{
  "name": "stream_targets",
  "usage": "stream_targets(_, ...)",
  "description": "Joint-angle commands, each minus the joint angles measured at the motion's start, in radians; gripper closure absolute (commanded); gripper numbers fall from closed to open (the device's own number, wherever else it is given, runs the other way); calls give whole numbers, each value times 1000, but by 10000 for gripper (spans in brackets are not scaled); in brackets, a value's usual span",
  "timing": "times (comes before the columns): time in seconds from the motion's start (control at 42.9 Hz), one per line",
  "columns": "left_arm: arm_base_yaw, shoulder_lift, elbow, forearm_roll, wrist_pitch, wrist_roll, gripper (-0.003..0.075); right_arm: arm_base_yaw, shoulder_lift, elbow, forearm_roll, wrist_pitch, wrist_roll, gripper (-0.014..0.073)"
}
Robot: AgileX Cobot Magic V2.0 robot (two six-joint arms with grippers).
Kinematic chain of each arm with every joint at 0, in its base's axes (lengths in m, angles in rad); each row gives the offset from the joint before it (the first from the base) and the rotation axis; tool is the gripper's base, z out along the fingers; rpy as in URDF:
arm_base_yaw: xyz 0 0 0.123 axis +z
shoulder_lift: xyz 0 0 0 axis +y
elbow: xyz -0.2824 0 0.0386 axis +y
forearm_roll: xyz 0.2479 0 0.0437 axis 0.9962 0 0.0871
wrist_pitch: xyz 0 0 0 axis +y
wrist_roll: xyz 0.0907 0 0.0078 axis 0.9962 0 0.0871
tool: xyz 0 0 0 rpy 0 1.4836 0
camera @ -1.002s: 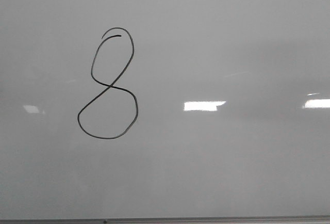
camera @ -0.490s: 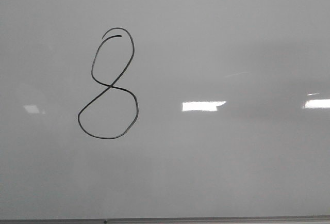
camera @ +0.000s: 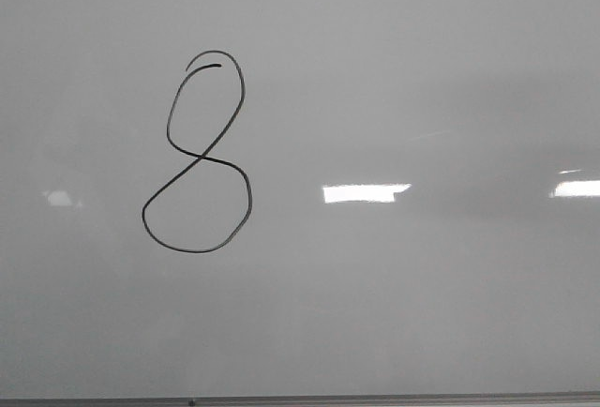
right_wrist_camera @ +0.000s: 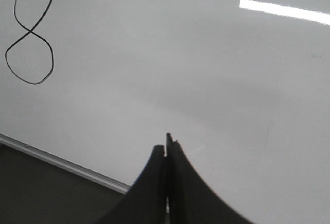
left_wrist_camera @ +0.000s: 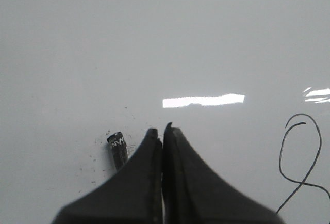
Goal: Write number 8 on whiteboard
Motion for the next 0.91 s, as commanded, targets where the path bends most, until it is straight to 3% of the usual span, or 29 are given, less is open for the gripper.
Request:
stream_targets(0.0,-9,-7,-26,-5,-66,-8,741,-6,2,-26,16,-67,-1,663)
stream_targets(0.513,-9,-14,-7,30,-103,-15,741,-6,2,-26,16,-67,-1,663)
stream_targets(0.699,-9,-112,93,347,-130,-321,741,-6,2,-26,16,-66,-1,663)
stream_targets(0.886,-7,-257,243,357,-131,-331,741,-6,2,-26,16,-66,-1,663)
